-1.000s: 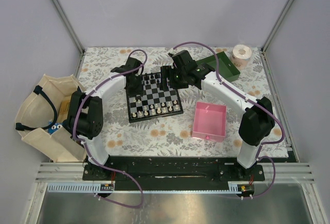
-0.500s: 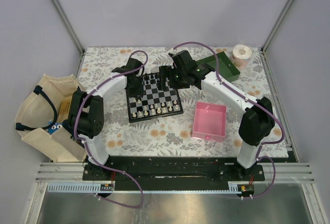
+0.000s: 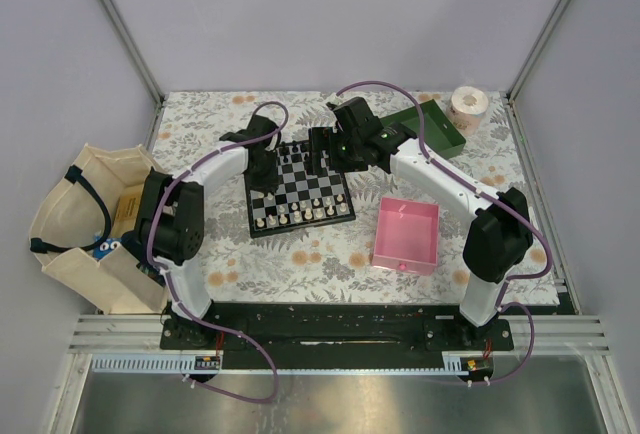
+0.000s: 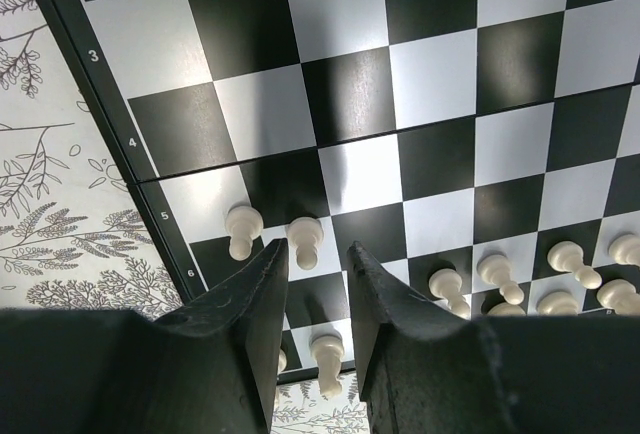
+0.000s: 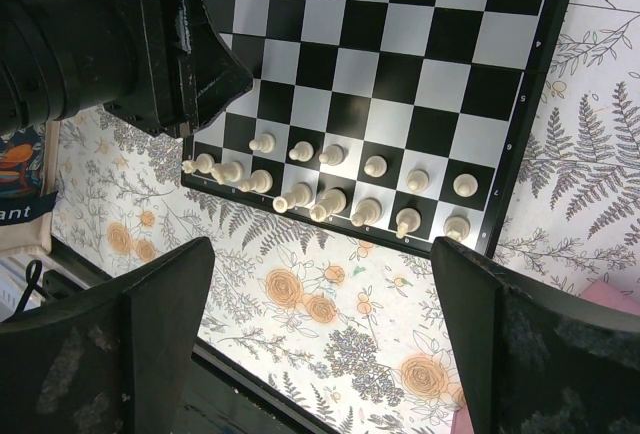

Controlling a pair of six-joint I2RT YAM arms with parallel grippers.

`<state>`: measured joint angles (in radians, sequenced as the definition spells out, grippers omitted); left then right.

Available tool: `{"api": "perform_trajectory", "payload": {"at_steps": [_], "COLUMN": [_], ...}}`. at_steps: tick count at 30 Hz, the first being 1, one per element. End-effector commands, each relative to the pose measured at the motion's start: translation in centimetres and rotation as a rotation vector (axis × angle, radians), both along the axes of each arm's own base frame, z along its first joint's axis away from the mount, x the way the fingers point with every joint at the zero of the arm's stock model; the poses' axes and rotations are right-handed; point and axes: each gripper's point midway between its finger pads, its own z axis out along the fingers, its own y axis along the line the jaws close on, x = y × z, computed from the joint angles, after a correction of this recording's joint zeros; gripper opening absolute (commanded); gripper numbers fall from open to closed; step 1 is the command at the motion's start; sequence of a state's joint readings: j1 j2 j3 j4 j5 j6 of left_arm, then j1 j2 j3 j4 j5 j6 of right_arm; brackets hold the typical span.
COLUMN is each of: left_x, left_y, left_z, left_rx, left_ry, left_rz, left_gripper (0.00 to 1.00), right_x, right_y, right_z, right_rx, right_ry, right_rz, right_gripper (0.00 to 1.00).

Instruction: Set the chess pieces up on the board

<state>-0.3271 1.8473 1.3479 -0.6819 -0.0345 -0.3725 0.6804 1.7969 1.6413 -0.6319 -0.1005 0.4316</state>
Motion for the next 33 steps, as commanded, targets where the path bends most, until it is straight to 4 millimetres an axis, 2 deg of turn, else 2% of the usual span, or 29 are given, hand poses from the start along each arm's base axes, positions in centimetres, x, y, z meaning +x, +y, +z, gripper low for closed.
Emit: {"api": "perform_trajectory", "payload": {"at_steps": [1, 7, 17, 25, 33], "left_x": [0.9, 0.7, 0.6, 0.4, 0.2], "left_y": [-0.2, -0.2, -0.2, 0.1, 0.3], "left_z": [0.2, -0.2, -0.4, -0.8, -0.7], "left_rx": [0.0, 0.001, 0.004, 0.014, 0.023], "left_ry": [-0.021, -0.01, -0.006, 0.004, 0.0], "left_rz": [-0.008, -0.004, -0.005, -0.003, 0.0], "left_gripper": [0.34, 0.33, 0.23, 0.21, 0.1], "right_x": [0.5, 0.4, 0.5, 0.4, 0.4], "right_y": [0.5, 0.6, 0.7, 0.5, 0.5], "right_z": [1.0, 0.9, 0.8, 0.7, 0.8], "right_rx": [0.039, 0.041, 0.041, 0.038, 0.038], "right_ry": [-0.018, -0.014, -0.015, -0.011, -0.013], "right_rz": [0.005, 0.01, 0.015, 0.011, 0.014], "right_gripper": [1.0, 0.99, 1.0, 0.99, 1.0]}}
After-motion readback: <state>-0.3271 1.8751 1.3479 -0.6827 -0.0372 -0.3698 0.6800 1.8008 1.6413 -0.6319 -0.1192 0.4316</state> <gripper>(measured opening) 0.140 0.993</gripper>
